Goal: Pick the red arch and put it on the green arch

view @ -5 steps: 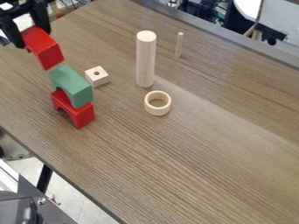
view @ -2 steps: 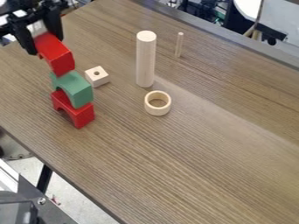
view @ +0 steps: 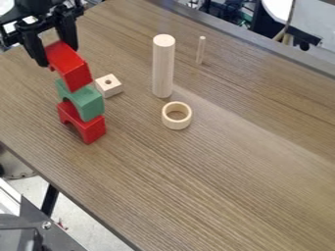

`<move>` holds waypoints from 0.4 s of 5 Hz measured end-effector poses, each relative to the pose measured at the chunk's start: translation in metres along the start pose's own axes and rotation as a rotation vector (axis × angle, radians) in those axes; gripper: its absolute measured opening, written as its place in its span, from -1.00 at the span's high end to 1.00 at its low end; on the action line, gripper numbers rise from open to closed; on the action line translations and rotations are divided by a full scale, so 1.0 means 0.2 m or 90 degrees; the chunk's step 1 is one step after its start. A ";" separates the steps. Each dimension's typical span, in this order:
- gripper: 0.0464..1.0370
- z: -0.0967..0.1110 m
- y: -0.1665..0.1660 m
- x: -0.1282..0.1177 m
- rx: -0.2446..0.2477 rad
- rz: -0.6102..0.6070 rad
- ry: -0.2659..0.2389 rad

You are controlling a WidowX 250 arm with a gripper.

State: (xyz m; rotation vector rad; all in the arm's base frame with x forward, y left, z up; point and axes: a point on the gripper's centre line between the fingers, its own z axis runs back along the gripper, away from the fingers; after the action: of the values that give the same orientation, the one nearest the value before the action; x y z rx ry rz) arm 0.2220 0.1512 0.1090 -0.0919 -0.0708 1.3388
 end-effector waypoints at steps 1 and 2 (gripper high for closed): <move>-0.09 -0.01 0.00 -0.01 0.002 0.006 -0.001; -0.09 -0.01 -0.01 -0.01 0.002 0.015 -0.003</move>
State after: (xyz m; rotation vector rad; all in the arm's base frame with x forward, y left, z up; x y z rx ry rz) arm 0.2232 0.1485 0.1068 -0.0862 -0.0720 1.3625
